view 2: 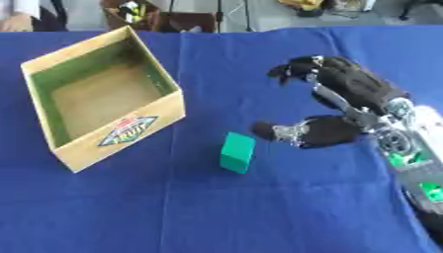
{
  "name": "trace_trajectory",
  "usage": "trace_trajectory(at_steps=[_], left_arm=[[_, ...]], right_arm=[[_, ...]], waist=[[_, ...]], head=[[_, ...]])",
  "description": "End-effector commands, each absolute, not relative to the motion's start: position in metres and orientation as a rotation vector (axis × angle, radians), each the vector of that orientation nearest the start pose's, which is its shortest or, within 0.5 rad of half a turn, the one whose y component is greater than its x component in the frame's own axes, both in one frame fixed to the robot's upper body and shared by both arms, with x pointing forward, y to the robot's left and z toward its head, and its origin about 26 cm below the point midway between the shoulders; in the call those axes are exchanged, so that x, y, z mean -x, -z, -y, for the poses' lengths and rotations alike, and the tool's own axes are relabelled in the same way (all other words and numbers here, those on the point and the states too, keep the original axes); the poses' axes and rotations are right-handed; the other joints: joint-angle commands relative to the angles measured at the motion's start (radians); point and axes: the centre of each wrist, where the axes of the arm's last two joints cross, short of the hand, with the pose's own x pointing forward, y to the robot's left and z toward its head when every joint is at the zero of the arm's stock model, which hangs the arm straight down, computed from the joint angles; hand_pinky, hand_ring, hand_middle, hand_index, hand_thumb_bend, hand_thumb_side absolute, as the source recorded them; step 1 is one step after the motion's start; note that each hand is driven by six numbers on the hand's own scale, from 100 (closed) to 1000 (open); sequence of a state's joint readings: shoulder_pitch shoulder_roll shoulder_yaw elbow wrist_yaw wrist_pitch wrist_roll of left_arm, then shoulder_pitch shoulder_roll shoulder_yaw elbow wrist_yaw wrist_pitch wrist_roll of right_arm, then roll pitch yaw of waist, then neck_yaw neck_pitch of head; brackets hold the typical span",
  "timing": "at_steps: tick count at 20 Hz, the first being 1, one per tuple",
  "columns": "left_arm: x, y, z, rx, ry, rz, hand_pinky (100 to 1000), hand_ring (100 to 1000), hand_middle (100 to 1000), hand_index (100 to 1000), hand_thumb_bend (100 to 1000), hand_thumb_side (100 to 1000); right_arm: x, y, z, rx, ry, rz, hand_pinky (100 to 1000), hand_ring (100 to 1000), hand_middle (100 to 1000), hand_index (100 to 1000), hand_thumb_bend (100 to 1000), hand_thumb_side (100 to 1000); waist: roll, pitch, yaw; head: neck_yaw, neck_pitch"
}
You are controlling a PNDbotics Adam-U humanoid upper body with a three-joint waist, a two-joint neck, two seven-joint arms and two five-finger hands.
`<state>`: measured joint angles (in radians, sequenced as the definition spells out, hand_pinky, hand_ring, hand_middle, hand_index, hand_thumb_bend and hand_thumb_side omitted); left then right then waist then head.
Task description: Pick up objects on the table and place them in the box.
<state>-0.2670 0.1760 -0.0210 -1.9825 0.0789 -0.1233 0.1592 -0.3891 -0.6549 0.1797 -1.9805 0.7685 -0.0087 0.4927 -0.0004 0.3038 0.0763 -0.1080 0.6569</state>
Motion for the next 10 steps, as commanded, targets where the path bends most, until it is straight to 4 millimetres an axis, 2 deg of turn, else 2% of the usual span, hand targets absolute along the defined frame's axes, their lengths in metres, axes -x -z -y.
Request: trace_trajectory(at_steps=[1,6,10], left_arm=[[-0.297,-0.182,-0.234,0.007,0.036,2.379,679,681,730,821,100,1000],[-0.297,-0.182,-0.234,0.01,0.038,2.376,678,681,729,821,100,1000],[-0.297,-0.181,-0.234,0.012,0.041,2.373,678,681,728,820,100,1000]], right_arm=[[-0.301,-0.236,0.255,0.948,-1.673,1.596,790,771,639,899,681,849],[-0.301,-0.234,0.245,0.915,-1.713,1.531,777,767,640,898,682,813],[-0.302,-0.234,0.239,0.928,-1.741,1.484,773,773,657,898,649,816]], waist=[[-0.001,-0.021,-0.001],[-0.003,-0.024,-0.002],[-0.004,-0.024,-0.001]], head=[[-0.002,-0.005],[-0.003,-0.006],[-0.005,-0.005]])
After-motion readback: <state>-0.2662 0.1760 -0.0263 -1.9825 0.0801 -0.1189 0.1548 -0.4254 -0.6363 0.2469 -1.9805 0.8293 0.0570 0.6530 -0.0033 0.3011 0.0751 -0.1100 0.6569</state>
